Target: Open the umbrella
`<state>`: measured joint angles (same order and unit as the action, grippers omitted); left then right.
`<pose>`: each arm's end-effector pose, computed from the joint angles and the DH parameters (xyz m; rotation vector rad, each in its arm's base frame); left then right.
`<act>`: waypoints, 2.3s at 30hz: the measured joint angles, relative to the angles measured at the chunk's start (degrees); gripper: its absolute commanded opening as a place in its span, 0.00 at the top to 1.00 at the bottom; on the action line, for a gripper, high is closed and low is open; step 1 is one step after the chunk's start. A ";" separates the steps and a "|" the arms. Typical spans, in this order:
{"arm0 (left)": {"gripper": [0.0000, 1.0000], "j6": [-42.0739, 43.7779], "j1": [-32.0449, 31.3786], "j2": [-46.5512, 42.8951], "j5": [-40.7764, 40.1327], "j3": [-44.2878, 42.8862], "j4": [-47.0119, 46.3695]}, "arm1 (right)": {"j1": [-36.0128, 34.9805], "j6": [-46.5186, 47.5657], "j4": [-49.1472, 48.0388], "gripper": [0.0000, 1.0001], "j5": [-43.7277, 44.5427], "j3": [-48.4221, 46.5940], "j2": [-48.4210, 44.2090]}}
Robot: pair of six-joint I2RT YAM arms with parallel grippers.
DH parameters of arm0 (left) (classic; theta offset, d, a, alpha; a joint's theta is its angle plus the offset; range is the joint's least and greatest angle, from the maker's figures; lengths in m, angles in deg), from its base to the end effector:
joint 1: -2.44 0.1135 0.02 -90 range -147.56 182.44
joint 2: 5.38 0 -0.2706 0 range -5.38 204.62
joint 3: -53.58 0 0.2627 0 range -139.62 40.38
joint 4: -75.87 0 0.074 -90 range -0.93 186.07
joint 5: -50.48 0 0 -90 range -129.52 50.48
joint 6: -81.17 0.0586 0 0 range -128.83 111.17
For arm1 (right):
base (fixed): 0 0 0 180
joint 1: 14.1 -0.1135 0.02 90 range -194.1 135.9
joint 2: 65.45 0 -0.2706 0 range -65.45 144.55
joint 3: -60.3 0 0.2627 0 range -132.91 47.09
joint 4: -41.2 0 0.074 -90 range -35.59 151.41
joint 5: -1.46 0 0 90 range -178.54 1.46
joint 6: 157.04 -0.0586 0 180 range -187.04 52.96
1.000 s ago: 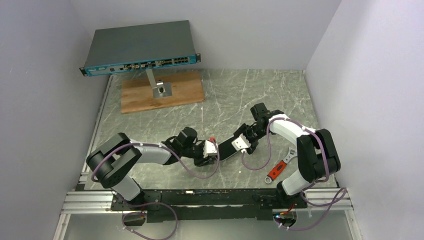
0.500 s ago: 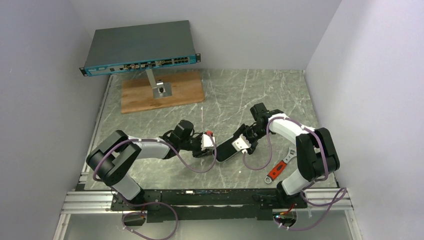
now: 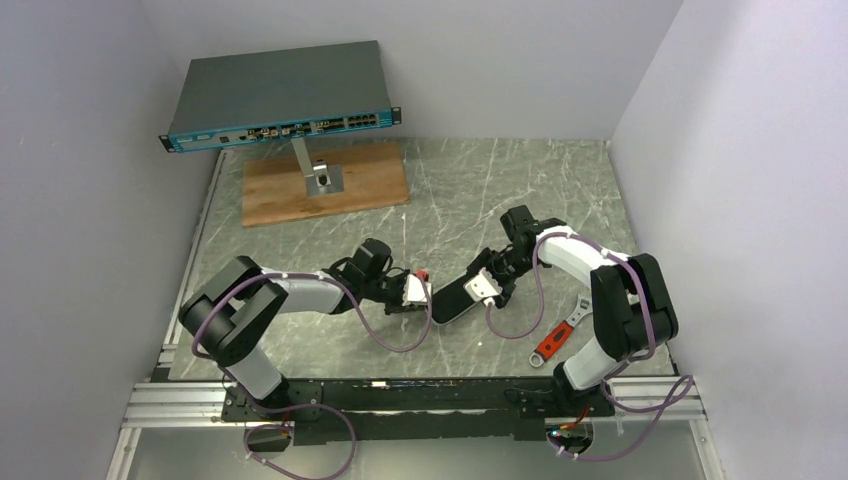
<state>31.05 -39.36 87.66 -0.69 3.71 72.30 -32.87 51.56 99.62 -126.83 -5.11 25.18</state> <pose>0.2127 -0.2394 0.1277 1.6854 1.4014 -0.7791 0.2477 0.1225 0.1529 -2.3687 0.8720 0.4569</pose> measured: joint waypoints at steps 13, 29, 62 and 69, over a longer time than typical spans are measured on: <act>1.00 -1.51 -1.70 0.20 -4.15 0.92 -1.51 | 0.76 -0.63 2.03 0.76 -1.29 -2.12 1.95; 1.00 -15.19 -5.49 -4.98 -13.99 7.13 -8.07 | 1.95 -27.12 -6.45 1.00 -3.96 -0.17 0.85; 1.00 -34.16 4.92 8.87 -11.96 -3.58 -13.38 | 2.21 -101.79 -14.91 0.18 -4.09 -11.91 3.28; 1.00 -32.39 4.96 9.49 -9.77 -5.29 -12.22 | 2.01 -110.22 -18.91 0.19 -3.72 -19.80 14.36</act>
<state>-1.34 -34.40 97.14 -10.46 -1.58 60.08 -30.85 -58.66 80.71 -130.54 -24.91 39.54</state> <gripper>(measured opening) 0.012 0.812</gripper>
